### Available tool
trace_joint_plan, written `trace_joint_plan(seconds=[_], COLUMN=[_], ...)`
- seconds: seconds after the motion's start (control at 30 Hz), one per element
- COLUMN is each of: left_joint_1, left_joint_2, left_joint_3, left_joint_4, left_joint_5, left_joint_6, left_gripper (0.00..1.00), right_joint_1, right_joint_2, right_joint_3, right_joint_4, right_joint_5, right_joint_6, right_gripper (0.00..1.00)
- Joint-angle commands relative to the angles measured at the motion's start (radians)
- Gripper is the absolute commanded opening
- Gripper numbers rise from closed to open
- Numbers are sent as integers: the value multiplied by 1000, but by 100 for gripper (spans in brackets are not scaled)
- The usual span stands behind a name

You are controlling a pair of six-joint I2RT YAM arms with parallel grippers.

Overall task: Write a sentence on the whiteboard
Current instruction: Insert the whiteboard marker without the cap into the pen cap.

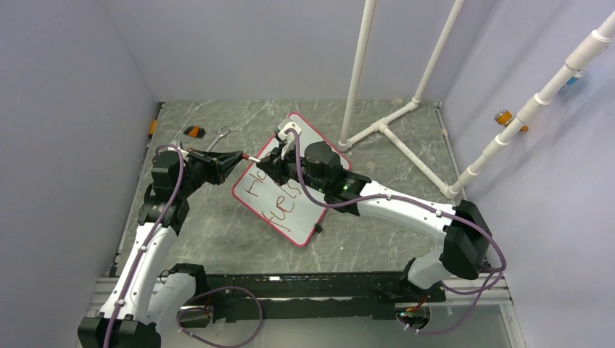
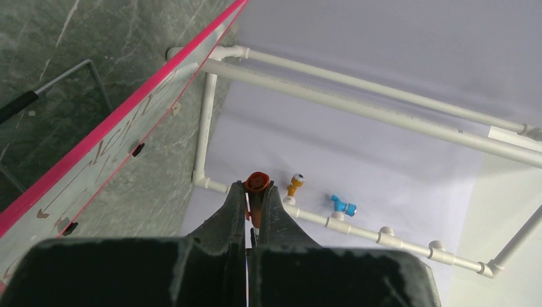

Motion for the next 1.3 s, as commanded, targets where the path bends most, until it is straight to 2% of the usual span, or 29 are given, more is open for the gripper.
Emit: trace_joint_plan(seconds=[0.0, 0.23, 0.5, 0.7, 0.93, 1.13, 1.27], left_joint_1=[-14, -19, -22, -29, -36, -38, -37], left_joint_2=[-14, -25, -55, -72, -104, -107, -111], left_joint_3=[42, 42, -1, -12, -3, 4, 30], left_joint_4=[1, 33, 123, 140, 141, 116, 41], left_joint_5=[65, 56, 70, 69, 60, 65, 46], left_joint_6=[-14, 13, 25, 39, 56, 89, 157], left_gripper=[0, 0, 0, 0, 0, 0, 0], right_joint_1=[0, 0, -4, -9, -62, -76, -77], right_joint_2=[31, 73, 145, 198, 231, 222, 189], right_joint_3=[61, 79, 120, 185, 172, 152, 141], right_joint_4=[-5, 26, 76, 104, 192, 218, 184], right_joint_5=[64, 93, 120, 62, -81, -121, -115], right_joint_6=[13, 49, 245, 331, 445, 439, 416], right_gripper=[0, 0, 0, 0, 0, 0, 0])
